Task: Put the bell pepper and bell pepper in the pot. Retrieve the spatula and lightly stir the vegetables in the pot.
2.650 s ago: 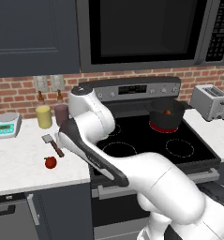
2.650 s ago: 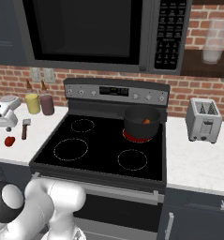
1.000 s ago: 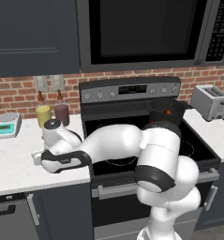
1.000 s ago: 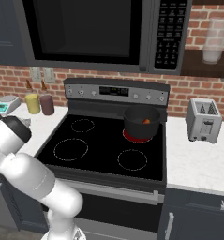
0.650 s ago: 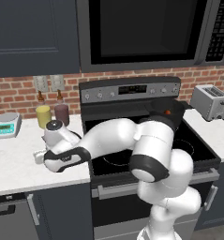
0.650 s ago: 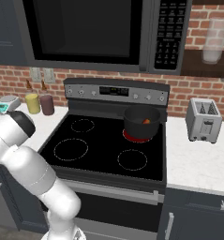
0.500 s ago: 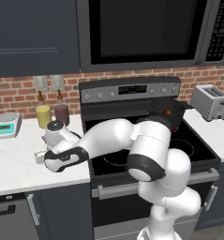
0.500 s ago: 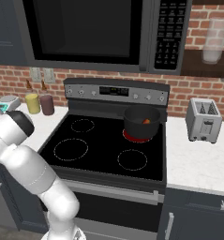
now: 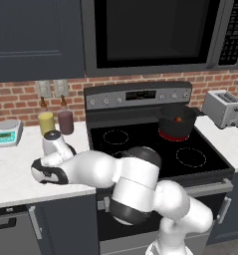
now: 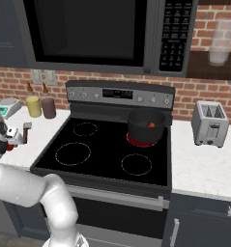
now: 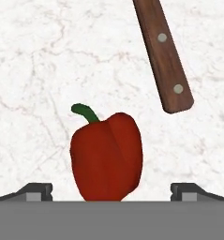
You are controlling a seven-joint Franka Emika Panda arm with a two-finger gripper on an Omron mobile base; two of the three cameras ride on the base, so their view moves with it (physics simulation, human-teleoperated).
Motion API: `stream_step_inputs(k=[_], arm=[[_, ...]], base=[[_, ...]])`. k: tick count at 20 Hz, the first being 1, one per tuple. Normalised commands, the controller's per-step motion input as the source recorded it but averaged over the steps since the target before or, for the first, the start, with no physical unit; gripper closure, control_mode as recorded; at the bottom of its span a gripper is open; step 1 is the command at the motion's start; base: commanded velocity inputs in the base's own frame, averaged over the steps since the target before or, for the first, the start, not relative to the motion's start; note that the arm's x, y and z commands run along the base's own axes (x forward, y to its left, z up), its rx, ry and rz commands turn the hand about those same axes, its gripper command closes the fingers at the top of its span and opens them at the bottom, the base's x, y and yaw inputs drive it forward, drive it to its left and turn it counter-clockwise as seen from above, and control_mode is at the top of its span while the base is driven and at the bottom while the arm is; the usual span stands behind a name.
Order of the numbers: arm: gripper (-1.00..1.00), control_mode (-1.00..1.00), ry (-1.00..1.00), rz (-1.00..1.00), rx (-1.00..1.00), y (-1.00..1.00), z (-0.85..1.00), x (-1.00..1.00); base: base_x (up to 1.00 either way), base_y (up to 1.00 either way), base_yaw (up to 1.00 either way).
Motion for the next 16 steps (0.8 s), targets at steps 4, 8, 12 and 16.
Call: stream_step_inputs(k=[4, 8, 12, 16], arm=[[-1.0, -1.0, 0.0, 0.0, 0.0, 0.06, -0.2, 0.02], [-1.0, -1.0, 0.0, 0.0, 0.0, 0.0, -0.22, 0.01], [1.0, -1.0, 0.0, 0.0, 0.0, 0.0, -0.25, 0.0], [1.0, -1.0, 0.0, -0.02, 0.0, 0.0, -0.13, 0.0]], base=[[0.0, 0.0, 0.0], [0.0, 0.0, 0.0], [0.0, 0.0, 0.0], [0.0, 0.0, 0.0]])
